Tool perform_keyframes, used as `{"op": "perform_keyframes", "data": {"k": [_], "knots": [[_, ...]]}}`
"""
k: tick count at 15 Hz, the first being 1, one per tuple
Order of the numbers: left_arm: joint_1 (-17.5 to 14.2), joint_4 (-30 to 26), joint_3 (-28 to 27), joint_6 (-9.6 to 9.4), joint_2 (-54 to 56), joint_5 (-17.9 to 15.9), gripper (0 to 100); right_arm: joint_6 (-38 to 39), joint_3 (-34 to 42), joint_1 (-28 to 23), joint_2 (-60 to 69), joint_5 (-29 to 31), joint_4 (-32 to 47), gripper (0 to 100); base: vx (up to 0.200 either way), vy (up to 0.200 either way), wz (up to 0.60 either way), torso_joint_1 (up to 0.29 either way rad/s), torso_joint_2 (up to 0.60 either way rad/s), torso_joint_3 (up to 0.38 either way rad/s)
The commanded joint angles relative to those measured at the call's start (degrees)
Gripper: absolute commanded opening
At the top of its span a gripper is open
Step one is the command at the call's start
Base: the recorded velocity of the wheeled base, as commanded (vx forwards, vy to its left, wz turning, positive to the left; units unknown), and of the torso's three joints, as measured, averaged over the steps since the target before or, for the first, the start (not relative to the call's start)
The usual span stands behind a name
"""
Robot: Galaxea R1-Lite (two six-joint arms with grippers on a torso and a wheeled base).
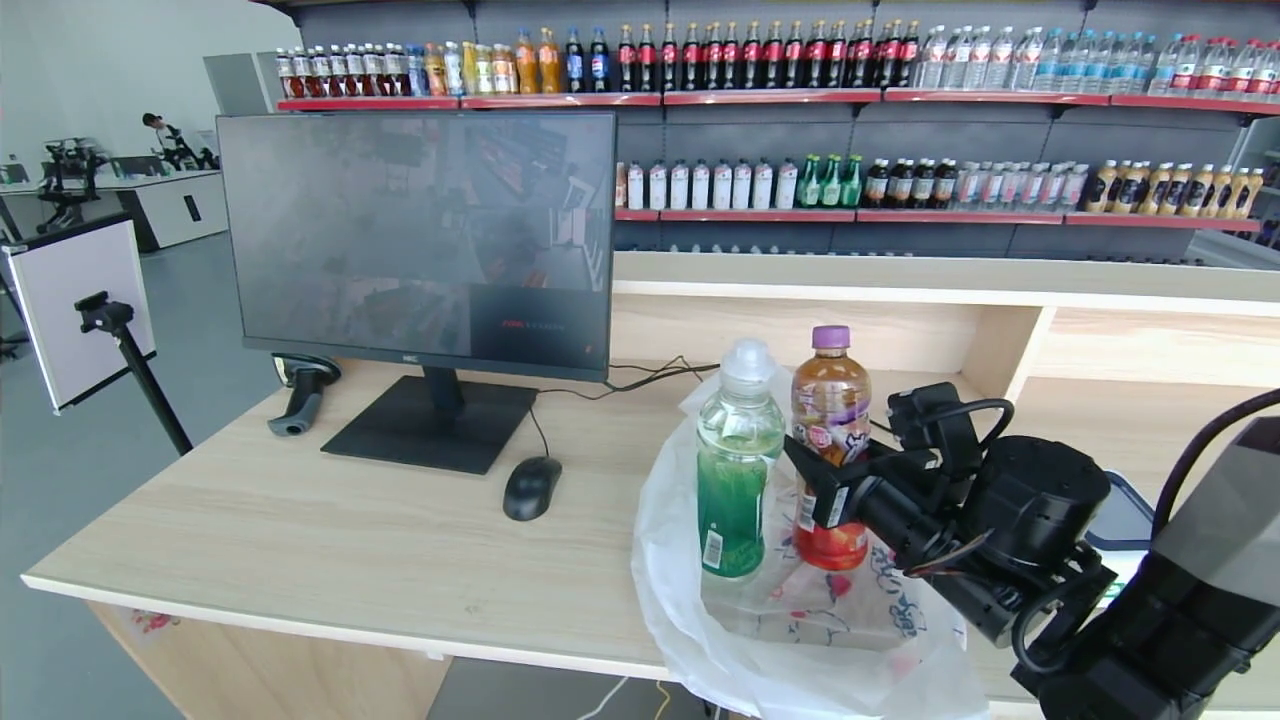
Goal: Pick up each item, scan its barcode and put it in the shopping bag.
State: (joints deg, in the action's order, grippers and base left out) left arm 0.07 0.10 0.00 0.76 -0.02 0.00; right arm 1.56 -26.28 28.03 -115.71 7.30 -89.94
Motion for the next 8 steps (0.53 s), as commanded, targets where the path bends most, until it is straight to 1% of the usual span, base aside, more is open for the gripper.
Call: {"op": "perform_keyframes", "data": {"k": [1, 8], "knots": [[0.01, 0.08, 0.0, 0.04, 0.02, 0.0, 100, 0.02, -0.35, 0.01, -0.48, -0.01, -0.06, 0, 0.0, 0.0, 0.0, 0.0, 0.0, 0.0], [0.01, -0.01, 0.0, -0.05, 0.02, 0.0, 100, 0.02, 0.62, 0.27, -0.92, -0.01, -0.06, 0, 0.0, 0.0, 0.0, 0.0, 0.0, 0.0]]}}
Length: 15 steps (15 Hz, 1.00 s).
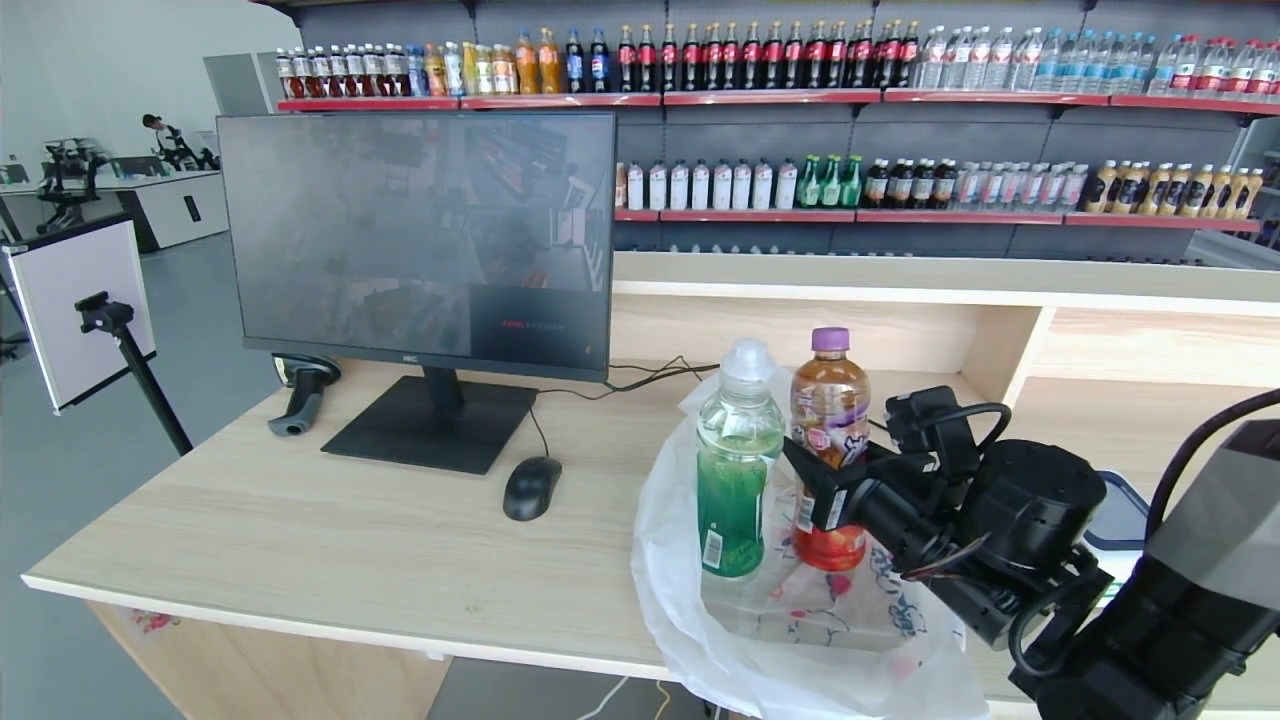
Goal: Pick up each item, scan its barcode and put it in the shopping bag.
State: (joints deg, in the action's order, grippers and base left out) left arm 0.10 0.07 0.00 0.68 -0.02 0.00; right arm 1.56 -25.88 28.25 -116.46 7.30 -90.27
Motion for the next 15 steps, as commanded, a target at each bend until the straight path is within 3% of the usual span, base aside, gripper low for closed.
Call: {"op": "perform_keyframes", "data": {"k": [1, 15], "knots": [[-0.01, 0.01, 0.0, 0.02, 0.02, 0.0, 100, 0.02, 0.92, 0.14, 0.0, 0.08, 0.27, 0, 0.0, 0.0, 0.0, 0.0, 0.0, 0.0], [-0.01, 0.01, 0.0, -0.16, 0.02, 0.0, 100, 0.11, 7.6, 1.55, 3.17, -0.01, 0.27, 0, 0.0, 0.0, 0.0, 0.0, 0.0, 0.0]]}}
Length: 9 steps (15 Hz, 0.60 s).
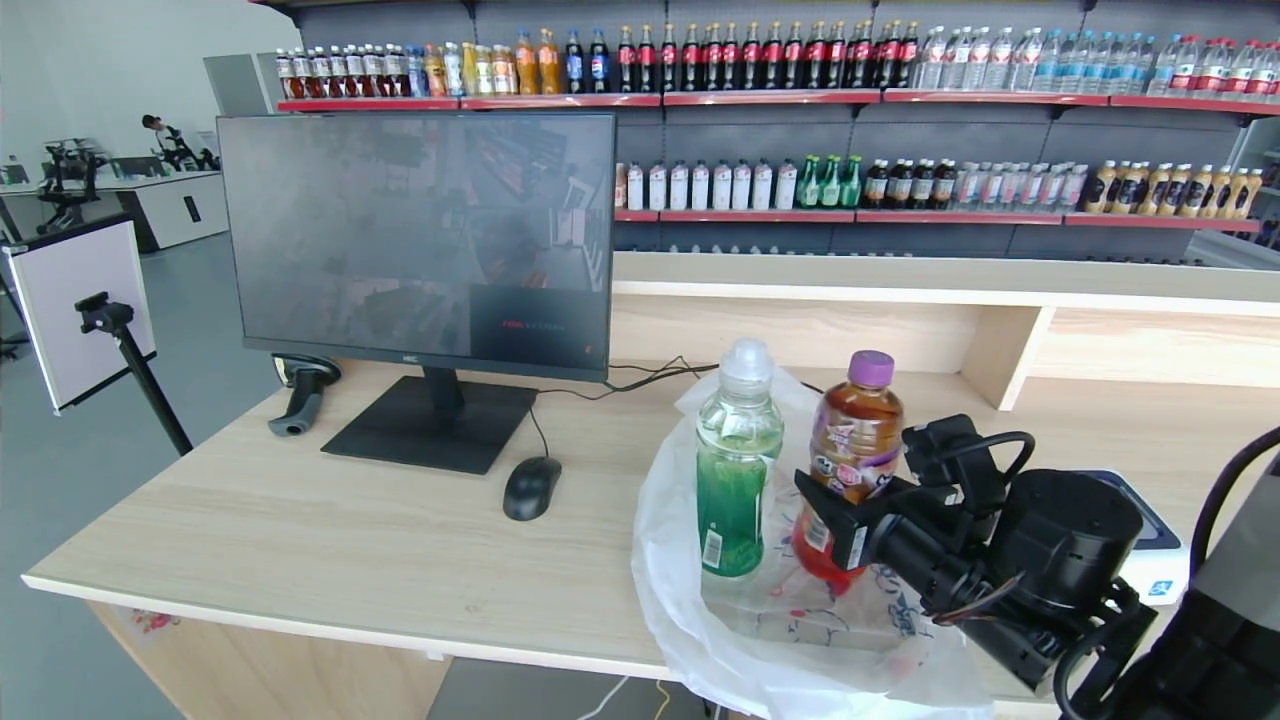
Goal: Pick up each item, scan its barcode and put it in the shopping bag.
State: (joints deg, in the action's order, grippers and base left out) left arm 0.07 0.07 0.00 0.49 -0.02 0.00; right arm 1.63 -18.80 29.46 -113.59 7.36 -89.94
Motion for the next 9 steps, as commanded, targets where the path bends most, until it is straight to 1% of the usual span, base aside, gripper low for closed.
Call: {"op": "perform_keyframes", "data": {"k": [1, 9], "knots": [[0.01, 0.01, 0.0, -0.05, 0.02, 0.0, 100, 0.04, 0.6, 0.33, 0.48, -0.07, -0.06, 0, 0.0, 0.0, 0.0, 0.0, 0.0, 0.0], [0.01, 0.01, 0.0, 0.04, 0.02, 0.0, 100, 0.83, 2.01, -0.11, 0.13, -0.07, -0.06, 0, 0.0, 0.0, 0.0, 0.0, 0.0, 0.0]]}}
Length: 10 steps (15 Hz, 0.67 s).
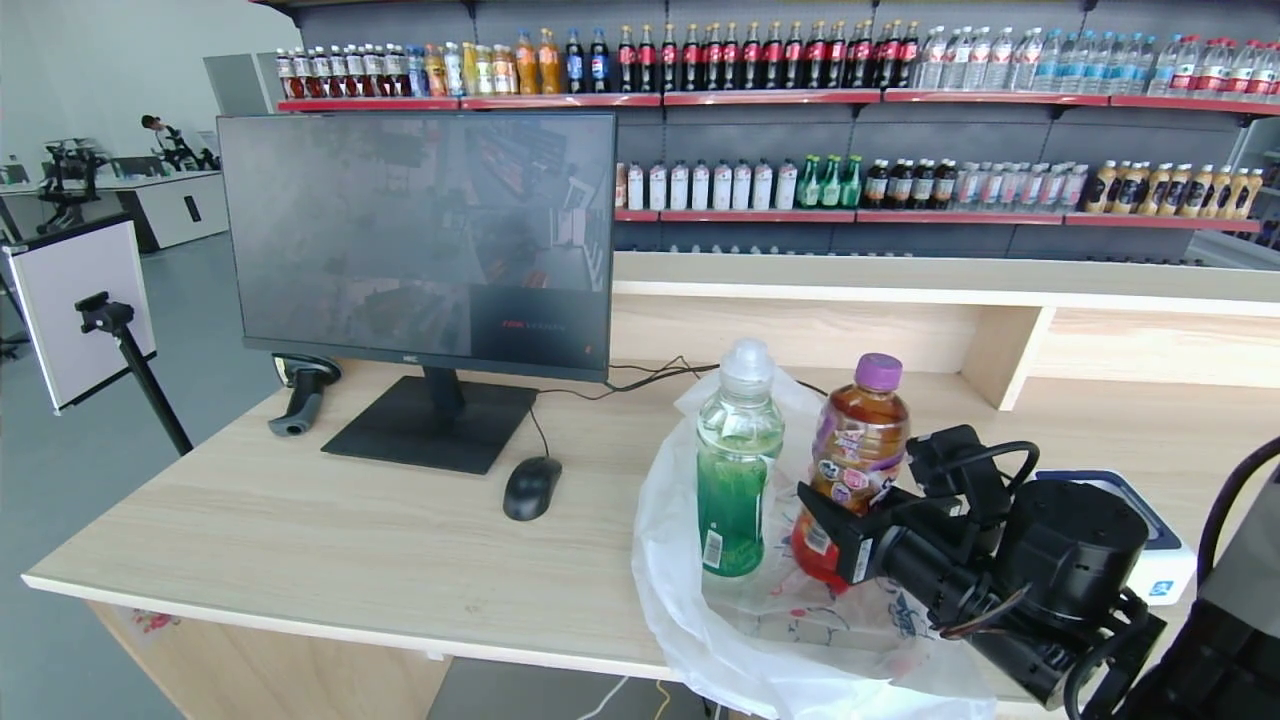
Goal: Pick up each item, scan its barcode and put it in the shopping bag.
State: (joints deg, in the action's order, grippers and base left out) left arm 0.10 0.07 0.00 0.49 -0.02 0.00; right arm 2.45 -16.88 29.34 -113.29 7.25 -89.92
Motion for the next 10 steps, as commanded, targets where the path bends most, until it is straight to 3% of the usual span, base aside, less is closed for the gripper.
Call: {"op": "perform_keyframes", "data": {"k": [1, 3, 4, 10], "knots": [[-0.01, 0.01, 0.0, 0.04, 0.02, 0.0, 100, 0.01, 0.1, 0.01, -0.09, 0.04, -0.08, 0, 0.0, 0.0, 0.0, 0.0, 0.0, 0.0], [-0.01, 0.01, 0.0, 0.04, 0.02, 0.0, 100, 0.01, 0.1, 0.01, -0.09, 0.04, -0.08, 0, 0.0, 0.0, 0.0, 0.0, 0.0, 0.0], [-0.01, 0.01, 0.0, 0.04, 0.02, 0.0, 100, 0.01, 0.18, 0.01, -0.09, 0.04, -0.08, 100, 0.0, 0.0, 0.0, 0.0, 0.0, 0.0], [-0.01, 0.01, 0.0, 0.04, 0.02, 0.0, 100, 0.01, 0.27, -0.25, 0.08, 0.13, -0.08, 100, 0.0, 0.0, 0.0, 0.0, 0.0, 0.0]]}}
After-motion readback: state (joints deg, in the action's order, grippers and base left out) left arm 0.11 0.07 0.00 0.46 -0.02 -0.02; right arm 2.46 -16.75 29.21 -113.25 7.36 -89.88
